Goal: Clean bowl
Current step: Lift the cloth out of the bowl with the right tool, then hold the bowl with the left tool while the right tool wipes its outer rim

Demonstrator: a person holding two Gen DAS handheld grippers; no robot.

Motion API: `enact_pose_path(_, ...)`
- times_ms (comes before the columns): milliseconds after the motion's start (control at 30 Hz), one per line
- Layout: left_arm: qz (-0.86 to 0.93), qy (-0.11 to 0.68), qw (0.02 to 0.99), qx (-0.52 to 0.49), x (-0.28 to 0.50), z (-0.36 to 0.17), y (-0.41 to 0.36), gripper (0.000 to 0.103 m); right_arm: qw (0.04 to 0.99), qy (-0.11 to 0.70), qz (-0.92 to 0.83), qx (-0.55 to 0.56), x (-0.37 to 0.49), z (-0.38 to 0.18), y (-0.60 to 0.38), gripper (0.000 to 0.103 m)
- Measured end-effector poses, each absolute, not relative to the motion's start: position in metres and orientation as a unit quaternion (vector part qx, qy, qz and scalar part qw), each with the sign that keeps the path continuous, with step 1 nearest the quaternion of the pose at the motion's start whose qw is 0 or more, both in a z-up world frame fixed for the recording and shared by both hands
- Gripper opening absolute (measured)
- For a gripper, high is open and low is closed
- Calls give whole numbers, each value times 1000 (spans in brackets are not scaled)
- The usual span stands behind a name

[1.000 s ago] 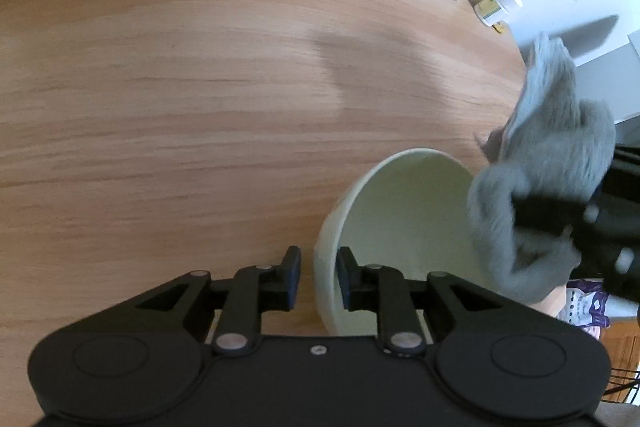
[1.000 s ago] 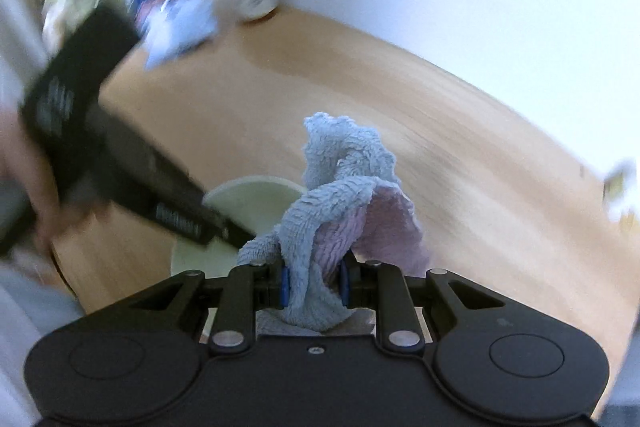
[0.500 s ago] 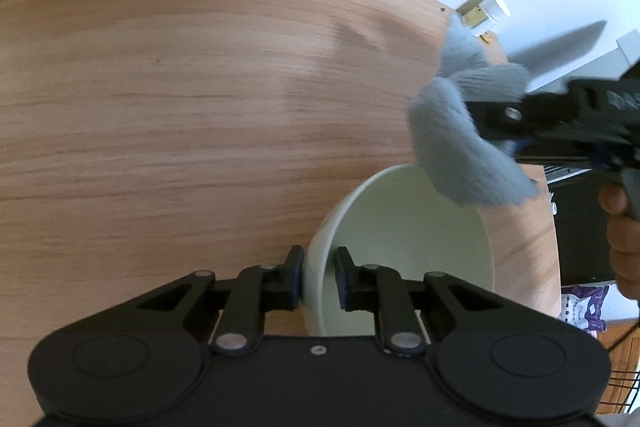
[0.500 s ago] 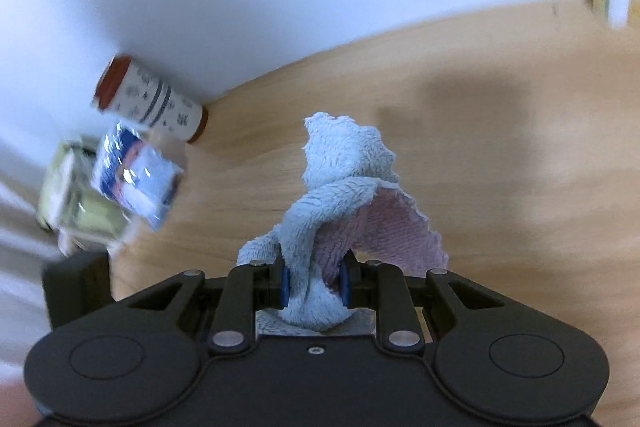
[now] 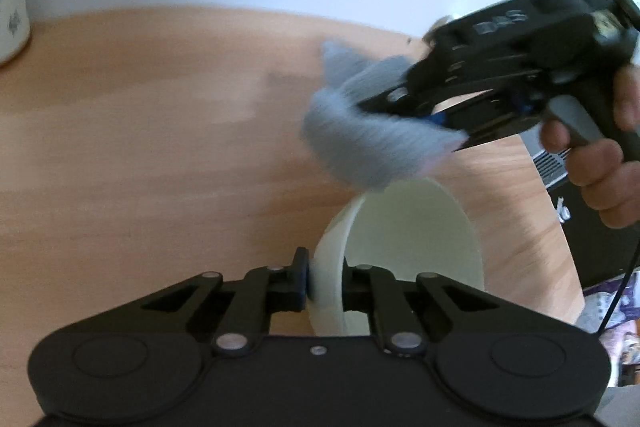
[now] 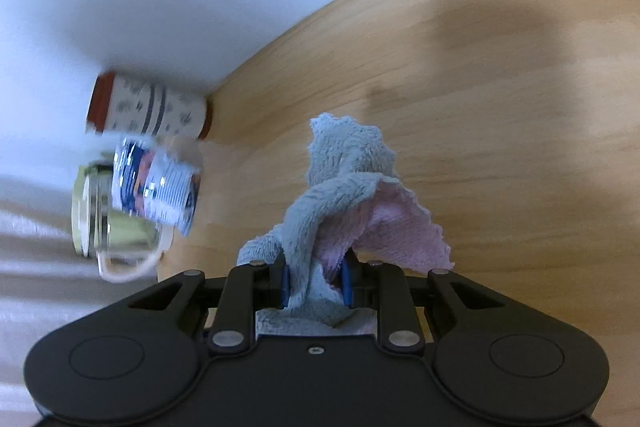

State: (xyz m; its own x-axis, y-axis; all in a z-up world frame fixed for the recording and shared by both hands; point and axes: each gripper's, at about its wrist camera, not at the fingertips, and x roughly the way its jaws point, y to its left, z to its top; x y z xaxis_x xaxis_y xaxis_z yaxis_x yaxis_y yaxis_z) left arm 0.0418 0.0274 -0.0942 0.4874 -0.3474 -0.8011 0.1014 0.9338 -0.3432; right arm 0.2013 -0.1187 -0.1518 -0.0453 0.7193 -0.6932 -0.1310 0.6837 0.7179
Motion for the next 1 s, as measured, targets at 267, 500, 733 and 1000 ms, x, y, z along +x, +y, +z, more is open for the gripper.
enact_pose_path(267,-113,464,873,-100,41,-76,29,14,632,672,363,131,206,-149,-68,28)
enact_pose_path(500,-91,446,881,-128,39,-62,39,17,664,641,364,123,198,-133,-71,28)
enact_pose_path(733,-98,447,878,-142,41,-57,33,18,697,611,315,203,170,-111,-156,28)
enact_pose_path(1000,-76,432,881,-177,39,-55,32,19,684,626,245,281,162,-134,-208,28)
